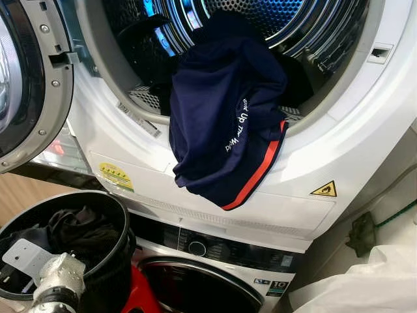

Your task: Clothes washing

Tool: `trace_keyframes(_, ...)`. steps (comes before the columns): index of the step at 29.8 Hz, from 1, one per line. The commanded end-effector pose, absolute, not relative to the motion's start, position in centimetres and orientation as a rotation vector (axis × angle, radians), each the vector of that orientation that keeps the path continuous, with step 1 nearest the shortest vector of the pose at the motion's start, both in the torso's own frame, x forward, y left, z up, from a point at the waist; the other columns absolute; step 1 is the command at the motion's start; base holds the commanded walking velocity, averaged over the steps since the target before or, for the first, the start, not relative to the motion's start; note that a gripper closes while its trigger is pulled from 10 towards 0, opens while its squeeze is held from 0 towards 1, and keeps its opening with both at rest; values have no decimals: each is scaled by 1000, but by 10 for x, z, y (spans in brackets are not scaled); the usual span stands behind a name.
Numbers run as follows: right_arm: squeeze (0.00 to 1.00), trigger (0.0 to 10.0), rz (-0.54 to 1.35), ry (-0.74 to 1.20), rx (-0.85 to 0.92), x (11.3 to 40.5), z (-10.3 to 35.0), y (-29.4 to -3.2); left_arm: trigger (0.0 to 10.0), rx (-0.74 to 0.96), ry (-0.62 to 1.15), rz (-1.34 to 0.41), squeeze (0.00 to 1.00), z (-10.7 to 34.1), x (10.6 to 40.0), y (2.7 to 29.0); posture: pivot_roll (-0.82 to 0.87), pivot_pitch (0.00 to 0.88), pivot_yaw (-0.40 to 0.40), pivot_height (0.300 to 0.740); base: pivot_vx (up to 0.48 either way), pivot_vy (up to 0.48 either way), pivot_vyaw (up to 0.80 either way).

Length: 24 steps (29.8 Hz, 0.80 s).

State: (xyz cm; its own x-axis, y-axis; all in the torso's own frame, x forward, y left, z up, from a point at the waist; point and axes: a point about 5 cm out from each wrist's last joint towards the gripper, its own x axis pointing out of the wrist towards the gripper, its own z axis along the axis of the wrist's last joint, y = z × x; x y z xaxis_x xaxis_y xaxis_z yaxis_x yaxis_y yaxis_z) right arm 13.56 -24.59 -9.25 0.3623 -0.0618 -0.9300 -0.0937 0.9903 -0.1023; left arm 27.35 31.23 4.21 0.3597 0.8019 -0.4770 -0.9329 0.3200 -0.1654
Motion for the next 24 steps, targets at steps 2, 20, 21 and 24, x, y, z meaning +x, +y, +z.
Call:
trace_keyframes(2, 0, 10000, 10, 1186, -163, 138, -91, -249, 0, -290, 186, 1122, 0, 56, 275, 307, 40, 0, -69, 740, 0, 0, 0)
trace_keyframes(20, 0, 10000, 15, 1180, -146, 138, -92, -245, 0, 154, -170, 678, 0, 80, 250, 220, 41, 0, -55, 740, 0, 0, 0)
trace_keyframes(21, 0, 10000, 14, 1179, -145, 138, -92, -245, 0, 194, -194, 658, 0, 82, 245, 219, 40, 0, -53, 740, 0, 0, 0)
trace_keyframes(24, 0, 10000, 13, 1175, -144, 140, -91, -246, 0, 243, -231, 620, 0, 86, 238, 216, 37, 0, -51, 740, 0, 0, 0)
